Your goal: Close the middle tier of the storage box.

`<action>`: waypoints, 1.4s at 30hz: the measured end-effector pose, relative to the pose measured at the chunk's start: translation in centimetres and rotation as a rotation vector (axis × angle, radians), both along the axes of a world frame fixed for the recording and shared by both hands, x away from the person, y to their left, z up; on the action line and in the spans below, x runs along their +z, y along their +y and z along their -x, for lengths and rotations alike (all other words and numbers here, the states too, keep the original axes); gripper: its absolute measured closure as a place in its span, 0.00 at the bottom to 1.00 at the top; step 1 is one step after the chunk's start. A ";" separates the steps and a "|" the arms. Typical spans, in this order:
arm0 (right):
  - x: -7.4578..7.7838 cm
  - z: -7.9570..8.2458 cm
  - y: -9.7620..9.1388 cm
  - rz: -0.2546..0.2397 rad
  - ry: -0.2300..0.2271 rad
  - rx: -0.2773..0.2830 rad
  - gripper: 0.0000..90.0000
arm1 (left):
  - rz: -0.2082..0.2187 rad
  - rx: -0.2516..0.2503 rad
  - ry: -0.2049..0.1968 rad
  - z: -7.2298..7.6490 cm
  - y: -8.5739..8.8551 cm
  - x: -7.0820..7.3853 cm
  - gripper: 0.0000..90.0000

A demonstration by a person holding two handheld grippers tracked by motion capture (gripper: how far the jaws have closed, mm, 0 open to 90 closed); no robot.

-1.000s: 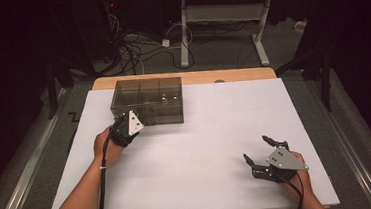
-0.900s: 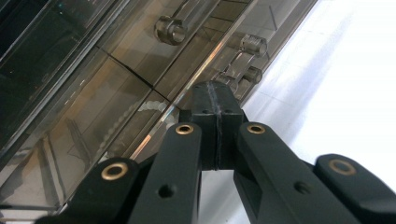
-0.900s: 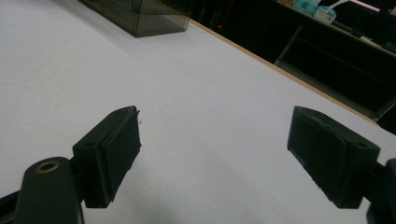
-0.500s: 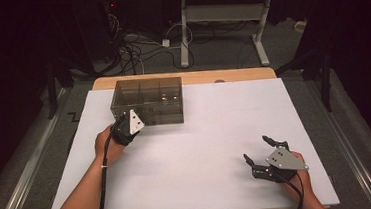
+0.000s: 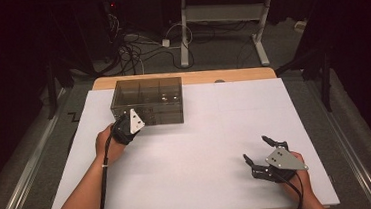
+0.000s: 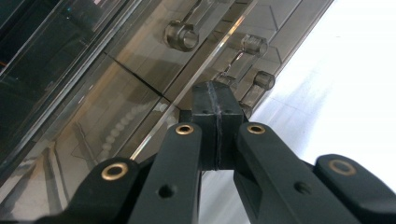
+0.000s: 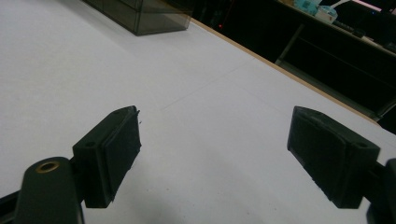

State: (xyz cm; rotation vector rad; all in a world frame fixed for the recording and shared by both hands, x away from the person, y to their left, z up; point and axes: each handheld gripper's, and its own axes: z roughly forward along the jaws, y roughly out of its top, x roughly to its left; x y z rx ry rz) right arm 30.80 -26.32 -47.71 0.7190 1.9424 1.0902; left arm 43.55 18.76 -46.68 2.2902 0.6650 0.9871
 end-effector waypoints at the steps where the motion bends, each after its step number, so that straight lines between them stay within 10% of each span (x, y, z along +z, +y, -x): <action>1: 0.0 0.0 0.0 0.000 0.000 0.000 0.20 | -0.001 0.000 -0.001 0.0 0.0 0.0 0.98; 42: -0.1 -0.1 -0.1 -0.002 0.004 -0.003 0.20 | 0.061 0.035 -0.005 -0.3 0.3 0.0 0.98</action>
